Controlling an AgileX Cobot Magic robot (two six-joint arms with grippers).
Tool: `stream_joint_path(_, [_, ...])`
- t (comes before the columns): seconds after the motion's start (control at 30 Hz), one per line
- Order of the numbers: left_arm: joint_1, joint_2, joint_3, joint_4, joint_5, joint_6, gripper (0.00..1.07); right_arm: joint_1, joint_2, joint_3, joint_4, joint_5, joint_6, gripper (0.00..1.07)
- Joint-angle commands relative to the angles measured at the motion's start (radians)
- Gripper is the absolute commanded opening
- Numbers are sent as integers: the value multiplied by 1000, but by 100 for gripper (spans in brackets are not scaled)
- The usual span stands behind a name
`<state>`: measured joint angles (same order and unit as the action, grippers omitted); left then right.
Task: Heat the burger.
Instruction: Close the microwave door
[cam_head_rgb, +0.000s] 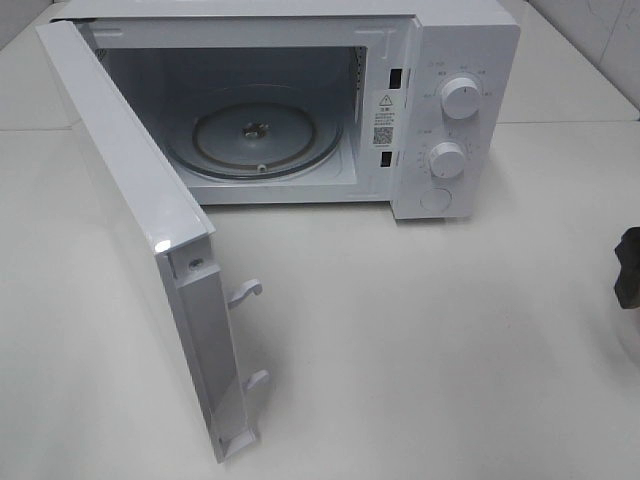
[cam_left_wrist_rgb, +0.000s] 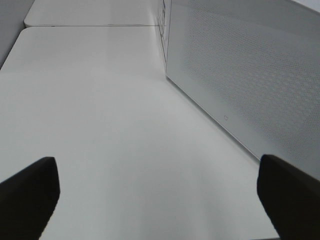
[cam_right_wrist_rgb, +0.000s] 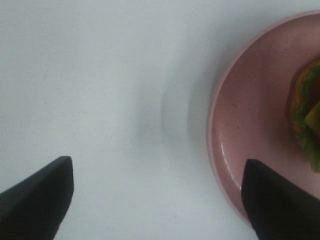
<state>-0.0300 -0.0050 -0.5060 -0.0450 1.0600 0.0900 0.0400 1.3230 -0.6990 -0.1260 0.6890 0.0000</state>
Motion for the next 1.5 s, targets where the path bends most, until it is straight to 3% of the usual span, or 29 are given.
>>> stream_joint_path(0.03, [-2, -19, 1, -3, -14, -2, 103, -3, -68, -5, 48, 77, -31, 83])
stream_joint_path(0.53, [-2, -19, 1, -3, -14, -2, 103, -4, -500, 7, 106, 201, 0, 83])
stream_joint_path(0.9, [-2, -19, 1, -3, -14, -2, 103, -4, -850, 115, 76, 301, 19, 80])
stream_joint_path(1.33, [-2, -19, 1, -3, -14, -2, 103, -3, -1098, 162, 88, 298, 14, 77])
stream_joint_path(1.5, [-2, -19, 1, -3, -14, -2, 103, -3, -1171, 197, 83, 311, 39, 84])
